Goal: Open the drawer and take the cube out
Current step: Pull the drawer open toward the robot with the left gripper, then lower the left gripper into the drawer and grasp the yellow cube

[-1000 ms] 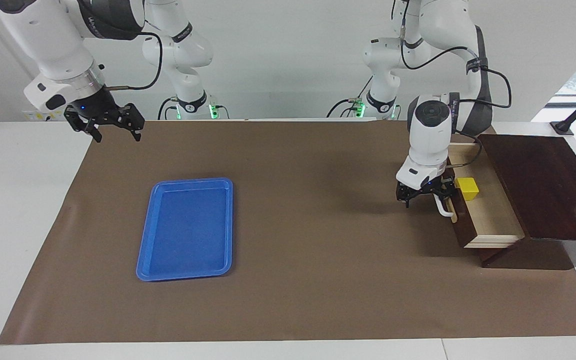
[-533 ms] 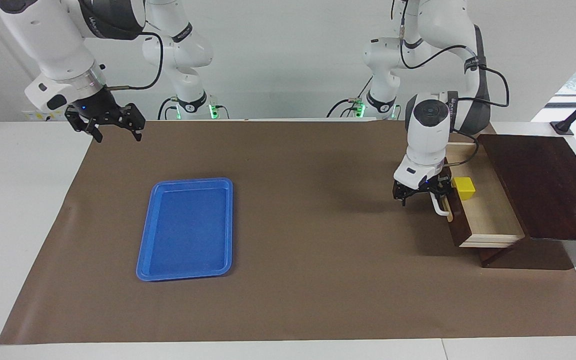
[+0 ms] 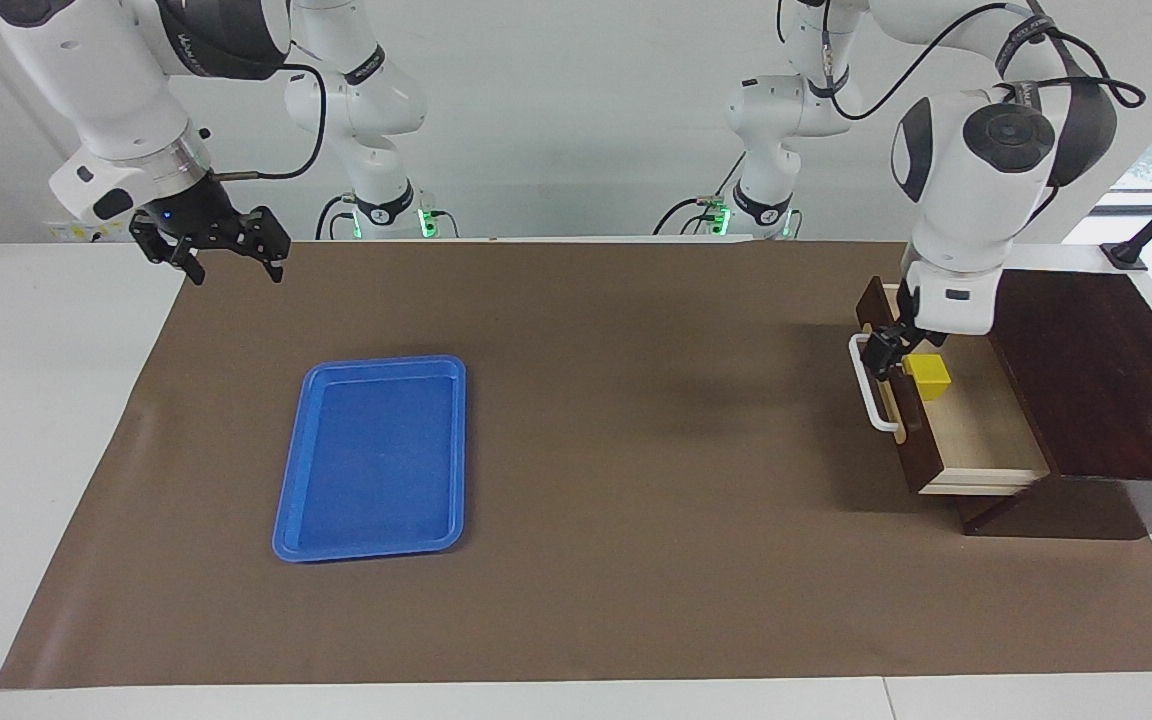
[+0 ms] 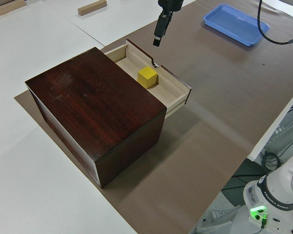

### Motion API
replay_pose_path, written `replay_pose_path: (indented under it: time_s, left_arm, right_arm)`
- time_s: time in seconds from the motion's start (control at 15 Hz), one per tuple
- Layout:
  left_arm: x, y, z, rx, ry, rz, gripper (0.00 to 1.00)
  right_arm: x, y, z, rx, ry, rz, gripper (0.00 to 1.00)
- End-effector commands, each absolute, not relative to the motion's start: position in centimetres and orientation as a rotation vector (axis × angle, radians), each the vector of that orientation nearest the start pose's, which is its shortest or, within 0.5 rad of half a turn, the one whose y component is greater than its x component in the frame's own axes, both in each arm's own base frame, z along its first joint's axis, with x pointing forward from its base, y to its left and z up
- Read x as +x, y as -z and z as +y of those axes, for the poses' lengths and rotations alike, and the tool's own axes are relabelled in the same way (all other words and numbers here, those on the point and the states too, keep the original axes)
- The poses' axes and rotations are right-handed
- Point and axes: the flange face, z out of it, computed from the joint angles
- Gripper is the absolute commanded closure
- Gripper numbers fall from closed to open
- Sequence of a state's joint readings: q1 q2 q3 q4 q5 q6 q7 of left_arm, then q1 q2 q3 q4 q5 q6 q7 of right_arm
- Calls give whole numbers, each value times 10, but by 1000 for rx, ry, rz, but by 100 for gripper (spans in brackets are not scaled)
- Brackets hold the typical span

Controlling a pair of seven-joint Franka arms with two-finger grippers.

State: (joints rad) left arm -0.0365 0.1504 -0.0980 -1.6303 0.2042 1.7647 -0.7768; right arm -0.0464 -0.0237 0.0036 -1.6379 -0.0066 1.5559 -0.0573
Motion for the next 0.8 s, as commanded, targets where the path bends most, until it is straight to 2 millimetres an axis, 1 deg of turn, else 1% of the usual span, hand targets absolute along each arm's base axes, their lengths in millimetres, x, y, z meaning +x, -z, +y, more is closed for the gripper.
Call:
replay_pose_path:
  time_s: [0.0,0.07,0.13,0.2,0.33,0.4,0.47,0.67,0.73]
  left_arm:
    - [612,-516,-4,-2703,65,-1423,0]
    - [611,-515,12,-2693,62,-1545,0]
    - [607,-506,23,-2667,58,-1609,0]
    - [600,-496,27,-2641,67,-1657,0]
    - [580,-469,27,-2549,92,-1807,0]
    - [574,-456,29,-2498,104,-1887,0]
    - [572,-448,30,-2464,104,-1935,0]
    - [567,-436,30,-2430,71,-1956,0]
    - [567,-435,30,-2428,71,-1958,0]
  right_arm:
    - [540,-607,-28,-3157,-86,-3,0]
    - [540,-608,-27,-3157,-86,2,0]
    - [540,-608,-26,-3157,-84,2,0]
    - [540,-608,-26,-3157,-84,0,0]
    - [539,-608,-29,-3156,-91,0,0]
    - [540,-608,-32,-3156,-91,5,0]
    - [540,-608,-34,-3155,-86,14,0]
    - [540,-609,-34,-3151,-76,17,0]
    - [540,-609,-32,-3148,-80,12,0]
